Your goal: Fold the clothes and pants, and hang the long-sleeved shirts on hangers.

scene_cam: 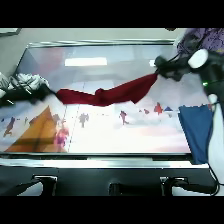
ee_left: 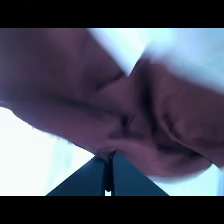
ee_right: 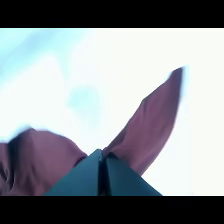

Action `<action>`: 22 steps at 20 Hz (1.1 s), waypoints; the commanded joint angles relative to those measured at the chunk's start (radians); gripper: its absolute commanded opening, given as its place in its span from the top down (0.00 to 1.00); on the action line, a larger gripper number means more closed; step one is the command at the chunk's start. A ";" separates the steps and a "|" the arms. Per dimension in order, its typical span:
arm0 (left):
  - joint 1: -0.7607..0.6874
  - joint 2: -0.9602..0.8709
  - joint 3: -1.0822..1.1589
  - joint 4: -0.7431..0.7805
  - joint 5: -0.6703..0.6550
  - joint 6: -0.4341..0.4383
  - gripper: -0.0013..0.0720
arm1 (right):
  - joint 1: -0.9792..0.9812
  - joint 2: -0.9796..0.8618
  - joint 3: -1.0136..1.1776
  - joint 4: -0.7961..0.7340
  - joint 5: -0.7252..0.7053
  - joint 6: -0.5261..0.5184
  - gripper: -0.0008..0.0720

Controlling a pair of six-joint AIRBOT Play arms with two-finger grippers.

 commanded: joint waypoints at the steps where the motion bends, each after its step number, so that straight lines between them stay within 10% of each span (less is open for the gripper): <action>1: 0.081 0.043 0.446 0.060 -0.186 0.005 0.97 | -0.071 0.061 0.166 -0.093 0.115 0.093 0.95; 8: 0.268 0.275 0.830 0.154 -0.360 -0.082 0.96 | -0.121 0.373 0.313 -0.038 0.578 0.063 0.95; 15: 0.285 0.426 0.778 0.363 -0.359 -0.177 0.97 | -0.121 0.666 0.312 -0.053 0.417 0.259 0.95; 22: 0.255 0.165 0.565 0.270 -0.336 -0.114 0.97 | -0.121 0.298 0.309 -0.008 0.348 0.174 0.95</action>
